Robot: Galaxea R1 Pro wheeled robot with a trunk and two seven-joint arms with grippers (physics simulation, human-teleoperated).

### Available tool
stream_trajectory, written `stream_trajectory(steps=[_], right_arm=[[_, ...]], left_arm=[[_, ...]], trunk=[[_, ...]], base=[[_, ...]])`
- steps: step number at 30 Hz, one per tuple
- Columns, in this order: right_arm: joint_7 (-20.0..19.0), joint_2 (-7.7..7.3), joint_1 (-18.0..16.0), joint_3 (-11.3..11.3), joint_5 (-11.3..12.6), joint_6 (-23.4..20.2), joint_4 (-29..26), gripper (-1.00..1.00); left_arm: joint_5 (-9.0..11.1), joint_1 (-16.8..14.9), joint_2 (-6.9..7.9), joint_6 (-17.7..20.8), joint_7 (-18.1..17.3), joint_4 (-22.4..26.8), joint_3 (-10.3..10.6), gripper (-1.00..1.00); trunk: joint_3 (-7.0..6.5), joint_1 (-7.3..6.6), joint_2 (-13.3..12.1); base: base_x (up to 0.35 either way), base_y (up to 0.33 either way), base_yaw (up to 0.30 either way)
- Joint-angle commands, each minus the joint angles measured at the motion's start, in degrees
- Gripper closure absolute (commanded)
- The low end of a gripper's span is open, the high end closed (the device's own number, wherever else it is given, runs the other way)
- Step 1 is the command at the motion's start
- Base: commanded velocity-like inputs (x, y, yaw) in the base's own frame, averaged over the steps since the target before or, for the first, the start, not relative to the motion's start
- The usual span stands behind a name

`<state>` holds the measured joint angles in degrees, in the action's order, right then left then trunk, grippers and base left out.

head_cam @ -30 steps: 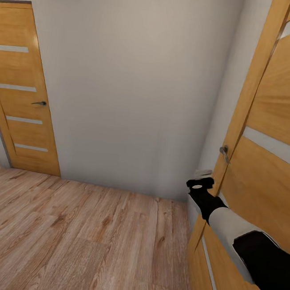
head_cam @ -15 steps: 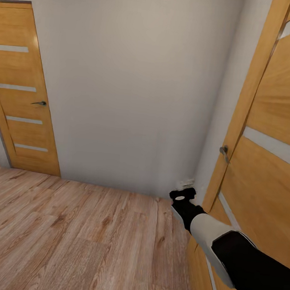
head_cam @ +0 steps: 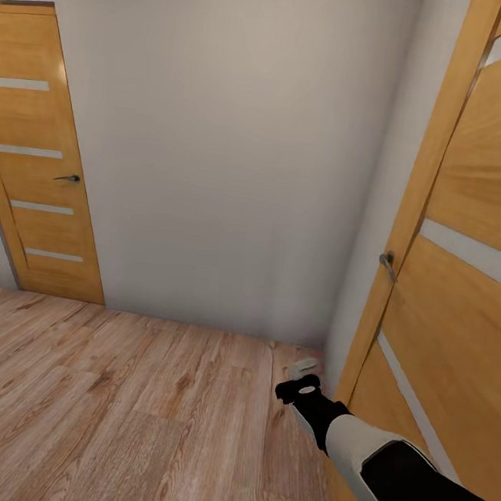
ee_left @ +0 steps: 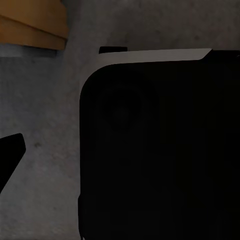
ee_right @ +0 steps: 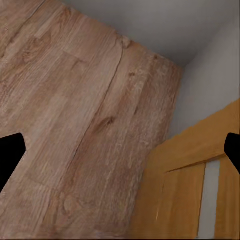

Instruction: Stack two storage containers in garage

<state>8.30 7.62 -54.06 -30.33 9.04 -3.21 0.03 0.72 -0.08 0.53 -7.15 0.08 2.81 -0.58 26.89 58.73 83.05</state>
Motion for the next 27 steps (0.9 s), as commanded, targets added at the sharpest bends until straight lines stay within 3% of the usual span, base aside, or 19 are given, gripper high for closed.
stream_trajectory(steps=[1, 7, 12, 14, 16, 19, 21, 23, 25, 27], right_arm=[[-0.7, 0.07, 0.1, -0.5, 0.3, -0.2, 0.2, -1.00], [-9.8, -0.33, 4.7, -0.5, -2.6, -1.2, 1.4, -1.00], [-19.6, -0.55, 5.8, -0.5, -3.1, -8.3, 1.8, -1.00], [-20.9, -0.57, 6.7, -0.5, -3.2, -9.7, 1.8, -1.00], [-21.5, -0.58, 9.9, -0.5, -3.3, -10.0, 1.8, -1.00], [-21.6, -0.58, 14.2, -0.5, -3.4, -8.2, 1.8, -1.00], [-21.6, -0.62, 18.8, -0.5, -3.1, -3.2, 1.8, -1.00], [-21.6, -0.64, 20.7, -0.4, -3.0, -0.7, 1.8, -1.00], [-21.6, -0.85, 26.9, -0.4, -2.7, 3.8, 1.8, -1.00], [-21.6, -1.11, 30.1, -0.3, -2.6, 5.1, 1.8, -1.00]], left_arm=[[0.1, 0.0, 0.00, -0.1, 0.0, 0.0, 0.0, -1.00], [0.1, 0.0, 0.00, -0.1, 0.0, 0.0, 0.0, -1.00], [0.1, 0.0, 0.00, -0.1, 0.0, 0.0, 0.0, -1.00], [0.1, 0.0, 0.00, -0.1, 0.0, 0.0, 0.0, -1.00], [0.1, 0.0, 0.00, -0.1, 0.0, 0.0, 0.0, -1.00], [0.1, 0.0, 0.00, -0.1, 0.0, 0.0, 0.0, -1.00], [0.1, 0.0, 0.00, -0.1, 0.0, 0.0, 0.0, -1.00], [0.1, 0.0, 0.00, -0.1, 0.0, 0.0, 0.0, -1.00], [0.1, 0.0, 0.00, -0.1, 0.0, 0.0, 0.0, -1.00], [0.1, 0.0, 0.00, -0.1, 0.0, 0.0, 0.0, -1.00]], trunk=[[0.05, 0.00, 0.0], [0.05, 0.00, 0.0], [0.05, 0.00, 0.0], [0.05, 0.00, 0.0], [0.05, 0.00, 0.0], [0.05, 0.00, 0.0], [0.05, 0.00, 0.0], [0.05, 0.00, 0.0], [0.05, 0.00, 0.0], [0.05, 0.00, 0.0]], base=[[0.000, 0.000, 0.000], [0.000, 0.000, 0.000], [0.000, 0.000, 0.000], [0.000, 0.000, 0.000], [0.000, 0.000, 0.000], [0.000, 0.000, 0.000], [0.000, 0.000, 0.000], [0.000, 0.000, 0.000], [0.000, 0.000, 0.000], [0.000, 0.000, 0.000]])
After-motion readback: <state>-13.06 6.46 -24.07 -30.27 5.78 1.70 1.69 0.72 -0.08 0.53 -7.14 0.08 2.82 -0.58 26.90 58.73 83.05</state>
